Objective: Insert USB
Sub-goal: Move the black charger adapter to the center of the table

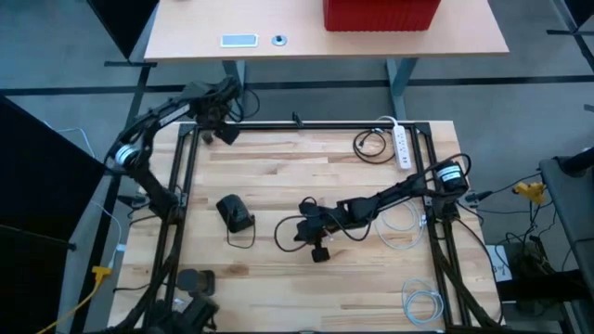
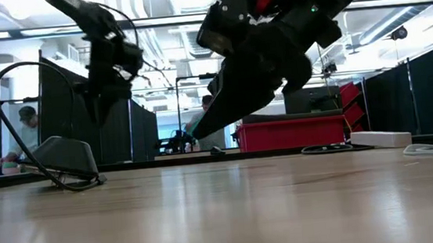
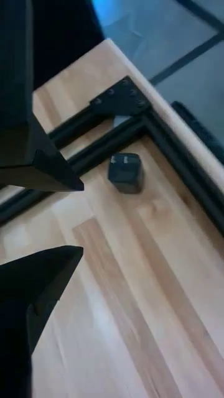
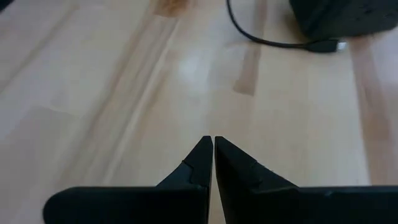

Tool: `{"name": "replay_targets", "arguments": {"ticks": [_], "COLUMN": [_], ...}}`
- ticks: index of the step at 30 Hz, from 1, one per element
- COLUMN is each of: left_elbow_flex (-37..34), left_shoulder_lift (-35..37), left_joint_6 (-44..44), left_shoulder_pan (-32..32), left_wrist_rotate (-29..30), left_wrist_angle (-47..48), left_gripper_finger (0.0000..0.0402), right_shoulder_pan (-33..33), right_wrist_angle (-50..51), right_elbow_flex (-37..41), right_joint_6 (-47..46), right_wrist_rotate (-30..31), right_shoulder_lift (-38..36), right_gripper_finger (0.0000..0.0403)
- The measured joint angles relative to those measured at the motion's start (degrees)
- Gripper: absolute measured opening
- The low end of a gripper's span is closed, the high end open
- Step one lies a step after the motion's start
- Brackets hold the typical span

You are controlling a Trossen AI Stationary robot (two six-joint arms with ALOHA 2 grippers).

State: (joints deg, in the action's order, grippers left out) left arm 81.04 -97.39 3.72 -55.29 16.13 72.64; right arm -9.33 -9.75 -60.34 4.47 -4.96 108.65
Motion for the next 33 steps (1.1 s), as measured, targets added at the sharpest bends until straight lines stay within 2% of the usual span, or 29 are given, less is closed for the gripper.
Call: {"name": "replay_targets", "arguments": {"ticks": [6, 12, 16, 25, 33], "left_elbow_flex": [4.99, 5.20, 5.18, 3.94, 0.83], "left_shoulder_lift": [-7.81, -10.47, -10.61, -10.63, -10.63], "left_joint_6": [-0.09, -1.00, -1.65, 0.43, -0.07], "left_shoulder_pan": [-3.79, -6.86, -7.97, -7.95, -6.60], "left_wrist_rotate": [0.68, 0.91, 0.91, -1.07, 1.97], "left_wrist_angle": [6.09, 4.50, 2.90, 1.97, 1.34], "left_gripper_finger": [0.0182, 0.0235, 0.0251, 0.0230, 0.0203], "right_shoulder_pan": [-2.06, -2.67, -3.10, -4.16, -4.16], "right_wrist_angle": [0.01, 0.03, -0.04, -0.14, -0.61], "right_elbow_flex": [0.41, 1.96, 2.51, 2.60, 2.60], "right_joint_6": [-3.72, -9.01, -11.28, -12.41, -11.32], "right_wrist_rotate": [0.05, 0.38, 0.49, 2.61, 3.64], "right_shoulder_lift": [-0.01, -0.01, -0.01, -0.01, -0.01], "right_gripper_finger": [0.0003, 0.0003, 0.0003, 0.0003, 0.0003]}}
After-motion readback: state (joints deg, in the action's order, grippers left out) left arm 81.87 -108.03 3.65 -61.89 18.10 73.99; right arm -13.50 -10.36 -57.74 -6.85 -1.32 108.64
